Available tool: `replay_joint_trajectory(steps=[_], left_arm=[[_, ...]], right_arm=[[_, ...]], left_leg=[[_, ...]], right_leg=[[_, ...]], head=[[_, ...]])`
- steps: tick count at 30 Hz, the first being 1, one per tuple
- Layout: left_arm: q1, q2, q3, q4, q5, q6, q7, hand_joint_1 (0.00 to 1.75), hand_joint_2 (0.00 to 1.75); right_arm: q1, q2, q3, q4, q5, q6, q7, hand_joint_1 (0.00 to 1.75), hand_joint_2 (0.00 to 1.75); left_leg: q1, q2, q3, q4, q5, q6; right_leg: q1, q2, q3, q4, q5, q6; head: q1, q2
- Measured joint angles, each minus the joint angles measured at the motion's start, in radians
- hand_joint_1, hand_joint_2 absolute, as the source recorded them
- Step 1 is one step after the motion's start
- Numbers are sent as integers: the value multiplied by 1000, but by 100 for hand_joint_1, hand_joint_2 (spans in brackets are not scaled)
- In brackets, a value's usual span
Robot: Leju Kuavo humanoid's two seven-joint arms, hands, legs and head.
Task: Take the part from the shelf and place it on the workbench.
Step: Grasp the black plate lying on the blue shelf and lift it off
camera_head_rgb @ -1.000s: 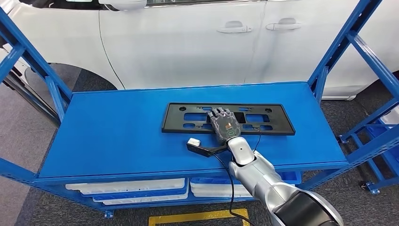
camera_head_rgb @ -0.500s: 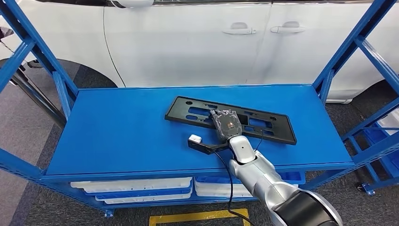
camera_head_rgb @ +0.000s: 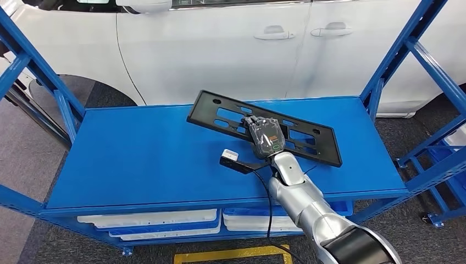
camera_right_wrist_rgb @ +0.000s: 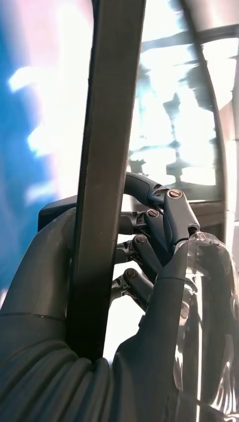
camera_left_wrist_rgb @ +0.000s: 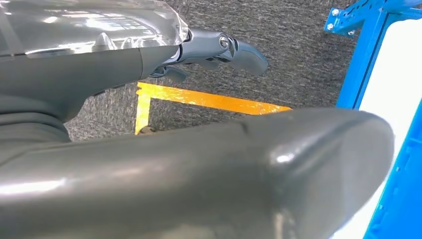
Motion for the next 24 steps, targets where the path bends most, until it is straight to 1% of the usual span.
replay_joint_trajectory(steps=[1,2,3,4,5,6,7,9,10,11,12,13,14,15,16,17,18,19,20,21,22,24], left_arm=[[0,0,0,0,0,0,-6,0,0],[0,1,1,0,2,-1,-14,0,0],[0,1,2,0,4,-3,-21,0,0],[0,2,3,0,7,-7,-26,0,0],[0,2,5,0,9,-10,-29,0,0],[0,2,6,0,12,-13,-31,0,0],[1,2,8,0,13,-15,-32,0,0],[0,3,11,0,15,-19,-33,0,0],[-1,3,13,0,15,-20,-34,0,0],[-3,3,14,0,15,-21,-34,0,0],[-4,3,16,0,18,-24,-35,0,0],[-5,4,18,0,22,-27,-37,0,0],[-5,4,21,0,27,-33,-39,0,0],[-6,4,23,0,33,-40,-41,0,0],[-6,4,26,0,39,-47,-42,0,0],[-6,4,28,0,45,-53,-41,0,0],[-7,3,31,0,49,-59,-38,0,0],[-8,3,35,0,53,-63,-33,0,0],[-10,3,38,0,56,-65,-28,0,0],[-12,3,41,0,58,-66,-24,0,0],[-13,3,43,0,60,-66,-21,0,0],[-13,4,44,0,60,-66,-19,0,0]], right_arm=[[30,-4,-13,-88,-77,0,-54,175,175],[62,-11,-22,-186,-170,8,-106,175,175],[93,-20,-28,-292,-280,27,-161,175,175],[124,-31,-31,-401,-404,61,-215,175,175],[154,-42,-34,-508,-527,104,-264,175,175],[184,-53,-37,-614,-635,149,-307,175,175],[212,-62,-39,-708,-711,187,-335,175,175],[254,-75,-41,-851,-766,225,-355,175,175],[268,-80,-42,-901,-767,230,-359,175,175],[280,-85,-42,-942,-771,235,-366,175,175],[289,-90,-43,-978,-788,247,-380,175,175],[298,-95,-42,-1011,-825,272,-397,175,175],[308,-102,-40,-1046,-887,314,-415,175,175],[319,-112,-35,-1086,-966,376,-432,175,175],[329,-122,-31,-1133,-1048,450,-442,175,175],[337,-129,-27,-1182,-1126,537,-449,175,175],[345,-134,-23,-1231,-1194,627,-453,175,175],[352,-134,-21,-1277,-1252,714,-456,175,175],[360,-132,-17,-1316,-1302,793,-458,175,175],[366,-130,-14,-1344,-1336,846,-459,175,175],[370,-128,-11,-1360,-1356,877,-459,175,175],[373,-127,-10,-1368,-1365,890,-459,175,175]], left_leg=[[1,0,9,-20,21,-1],[4,0,37,-78,56,-2],[6,0,72,-152,87,-3],[6,-1,101,-213,109,0],[6,-3,119,-252,120,5],[4,-5,124,-268,120,11],[1,-7,123,-268,121,19],[1,-6,122,-272,126,33],[2,-5,121,-275,128,40],[3,-4,121,-277,131,45],[3,-3,120,-278,131,48],[2,-2,119,-278,132,51],[2,-2,118,-277,132,52],[1,-3,118,-277,131,52],[0,-3,118,-277,131,52],[-1,-4,120,-277,130,52],[-1,-4,122,-277,129,51],[-4,-5,124,-276,127,48],[-6,-5,124,-275,125,45],[-7,-4,125,-275,123,42],[-9,-4,124,-274,122,40],[-9,-4,124,-275,122,39]], right_leg=[[0,1,1,3,-2,2],[-1,1,2,7,-6,5],[-2,1,3,12,-10,9],[0,1,1,18,-14,15],[1,1,-1,22,-17,20],[3,1,-4,25,-18,25],[4,2,-6,25,-17,30],[0,3,-10,29,-21,41],[-2,3,-18,47,-35,46],[-3,3,-38,89,-62,51],[-4,2,-67,153,-97,55],[-4,2,-103,229,-132,58],[-4,2,-135,295,-157,59],[-4,2,-152,330,-162,59],[-4,2,-149,322,-147,57],[-3,2,-126,273,-115,53],[-2,2,-88,196,-75,47],[1,2,-51,120,-46,41],[4,1,-23,63,-28,37],[6,1,-8,33,-21,34],[8,1,-5,26,-24,33],[8,1,-6,25,-23,32]], head=[[0,0],[0,0],[0,0],[0,0],[0,0],[0,0],[0,0],[0,0],[0,0],[0,0],[0,0],[0,0],[0,0],[0,0],[0,0],[0,0],[0,0],[0,0],[0,0],[0,0],[0,0],[0,0]])
